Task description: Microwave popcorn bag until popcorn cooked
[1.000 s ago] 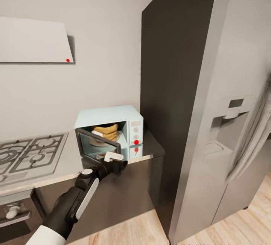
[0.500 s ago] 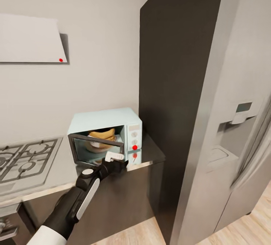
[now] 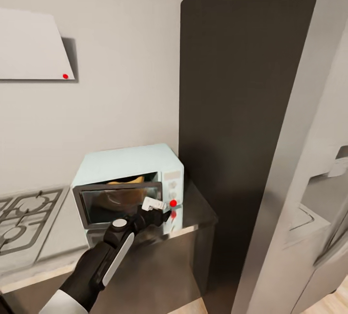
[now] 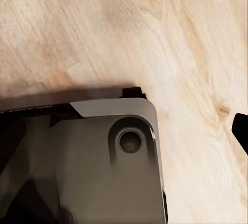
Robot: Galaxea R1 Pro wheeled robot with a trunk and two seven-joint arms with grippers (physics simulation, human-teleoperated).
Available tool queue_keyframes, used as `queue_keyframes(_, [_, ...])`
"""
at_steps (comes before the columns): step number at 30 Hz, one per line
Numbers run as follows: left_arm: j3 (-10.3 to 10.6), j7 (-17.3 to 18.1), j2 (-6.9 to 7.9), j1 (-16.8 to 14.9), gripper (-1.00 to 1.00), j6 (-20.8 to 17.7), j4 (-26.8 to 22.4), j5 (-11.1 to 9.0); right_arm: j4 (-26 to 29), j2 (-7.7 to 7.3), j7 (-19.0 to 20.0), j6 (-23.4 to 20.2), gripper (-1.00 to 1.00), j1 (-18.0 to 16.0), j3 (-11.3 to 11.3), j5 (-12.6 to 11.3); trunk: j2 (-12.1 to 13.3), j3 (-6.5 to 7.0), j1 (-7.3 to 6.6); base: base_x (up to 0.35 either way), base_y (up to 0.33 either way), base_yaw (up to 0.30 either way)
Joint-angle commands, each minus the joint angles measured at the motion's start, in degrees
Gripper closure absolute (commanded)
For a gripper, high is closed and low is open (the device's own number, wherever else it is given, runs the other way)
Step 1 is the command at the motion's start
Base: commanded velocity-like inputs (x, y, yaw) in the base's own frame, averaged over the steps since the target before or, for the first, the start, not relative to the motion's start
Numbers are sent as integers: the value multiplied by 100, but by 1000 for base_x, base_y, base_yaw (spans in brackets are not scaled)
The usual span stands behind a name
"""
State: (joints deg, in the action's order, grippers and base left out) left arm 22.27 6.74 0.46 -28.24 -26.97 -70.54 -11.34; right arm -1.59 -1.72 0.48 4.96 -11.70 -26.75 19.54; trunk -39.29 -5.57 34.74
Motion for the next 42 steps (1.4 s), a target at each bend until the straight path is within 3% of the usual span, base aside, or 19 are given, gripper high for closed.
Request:
queue_keyframes(1, [6, -6, 4, -6, -100, -29, -10, -35, -17, -4, 5, 32, -100, -7, -49, 41, -8, -10, 5, 321, 0, 0])
queue_keyframes(18, [-3, -11, 21, -6, -100, -39, -21, -67, -17, -5, 5, 40, -100, -7, -50, 41, -8, -10, 5, 241, 0, 0])
queue_keyframes(42, [14, -18, -5, -6, -100, -98, -136, -98, -17, -4, 5, 40, -100, -7, -42, 41, -8, -10, 5, -332, 0, 0])
